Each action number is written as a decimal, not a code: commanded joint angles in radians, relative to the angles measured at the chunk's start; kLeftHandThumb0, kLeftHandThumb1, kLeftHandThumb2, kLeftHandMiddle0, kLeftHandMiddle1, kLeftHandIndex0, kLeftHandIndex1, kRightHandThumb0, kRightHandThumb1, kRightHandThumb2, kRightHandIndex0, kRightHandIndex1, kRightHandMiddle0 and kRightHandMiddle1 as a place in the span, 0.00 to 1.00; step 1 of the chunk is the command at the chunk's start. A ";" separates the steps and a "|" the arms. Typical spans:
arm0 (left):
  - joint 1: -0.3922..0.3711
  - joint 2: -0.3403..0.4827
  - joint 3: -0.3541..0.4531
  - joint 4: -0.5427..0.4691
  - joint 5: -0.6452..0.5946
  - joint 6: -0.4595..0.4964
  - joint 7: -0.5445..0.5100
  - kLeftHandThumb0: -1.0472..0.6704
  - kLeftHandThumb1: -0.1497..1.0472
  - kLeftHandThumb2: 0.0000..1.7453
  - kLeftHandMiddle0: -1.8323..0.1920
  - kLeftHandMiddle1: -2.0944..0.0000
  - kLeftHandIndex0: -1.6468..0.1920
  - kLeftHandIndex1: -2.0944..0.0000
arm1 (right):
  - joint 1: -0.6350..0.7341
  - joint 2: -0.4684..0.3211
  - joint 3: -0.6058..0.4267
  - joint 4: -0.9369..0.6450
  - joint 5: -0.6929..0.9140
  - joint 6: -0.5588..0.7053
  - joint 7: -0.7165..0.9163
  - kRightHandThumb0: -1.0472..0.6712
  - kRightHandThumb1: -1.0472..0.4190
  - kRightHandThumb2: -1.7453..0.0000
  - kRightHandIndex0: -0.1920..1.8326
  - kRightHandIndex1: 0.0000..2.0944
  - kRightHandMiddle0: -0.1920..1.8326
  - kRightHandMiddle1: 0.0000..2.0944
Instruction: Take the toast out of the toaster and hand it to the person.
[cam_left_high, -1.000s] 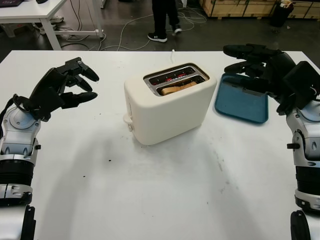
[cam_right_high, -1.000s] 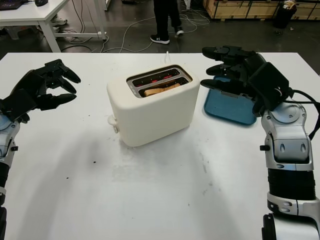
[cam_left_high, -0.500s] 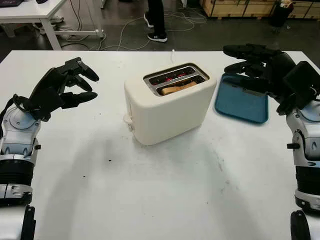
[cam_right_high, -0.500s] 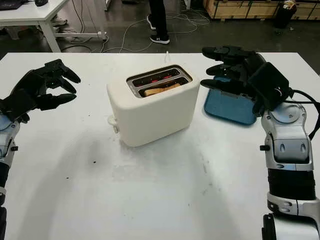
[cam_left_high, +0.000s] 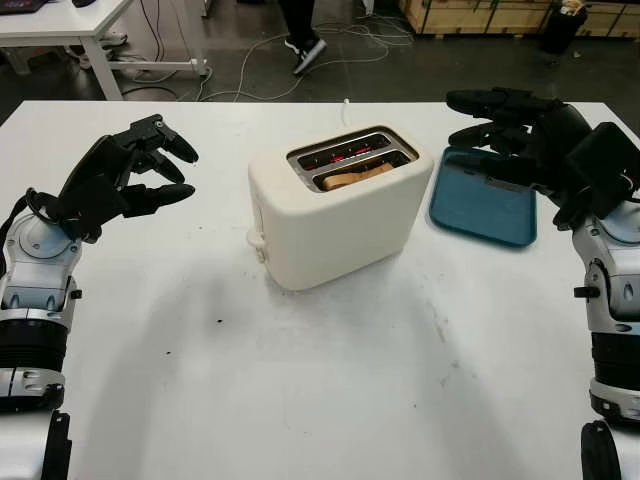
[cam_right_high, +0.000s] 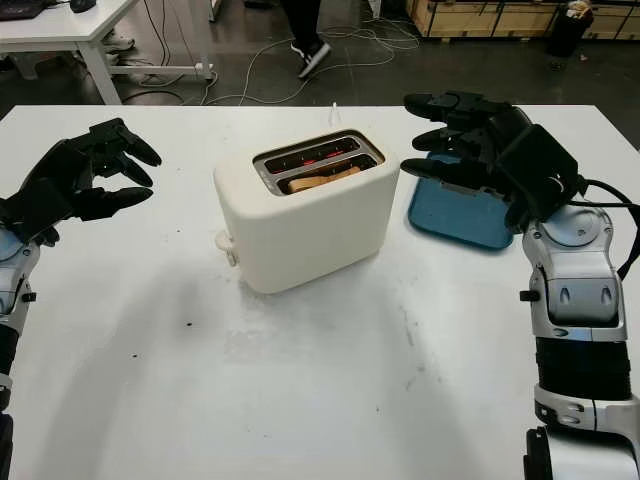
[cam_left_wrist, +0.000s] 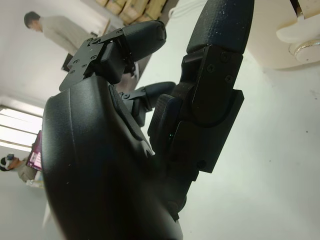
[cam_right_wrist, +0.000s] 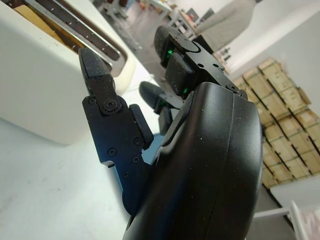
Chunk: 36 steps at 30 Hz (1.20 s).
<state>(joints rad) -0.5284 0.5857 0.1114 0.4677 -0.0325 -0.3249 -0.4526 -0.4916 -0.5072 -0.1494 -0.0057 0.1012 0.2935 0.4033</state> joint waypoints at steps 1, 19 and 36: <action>-0.011 -0.004 0.005 0.000 0.000 0.000 0.007 0.00 0.89 0.05 0.76 0.29 0.74 0.33 | 0.000 0.001 -0.002 -0.009 0.007 0.013 -0.003 0.42 0.19 1.00 0.23 0.46 0.42 0.01; -0.010 -0.002 0.006 0.002 0.003 -0.005 0.010 0.00 0.89 0.05 0.75 0.29 0.74 0.34 | 0.001 0.002 0.002 -0.008 0.000 0.005 -0.007 0.41 0.19 1.00 0.24 0.46 0.42 0.02; -0.011 -0.004 0.007 0.002 -0.002 -0.001 0.006 0.00 0.89 0.05 0.76 0.29 0.74 0.33 | 0.001 -0.001 0.004 -0.010 -0.003 0.005 -0.007 0.40 0.19 1.00 0.24 0.46 0.42 0.02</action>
<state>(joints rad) -0.5284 0.5857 0.1114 0.4677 -0.0326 -0.3249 -0.4518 -0.4916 -0.5072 -0.1480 -0.0057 0.1004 0.2935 0.4033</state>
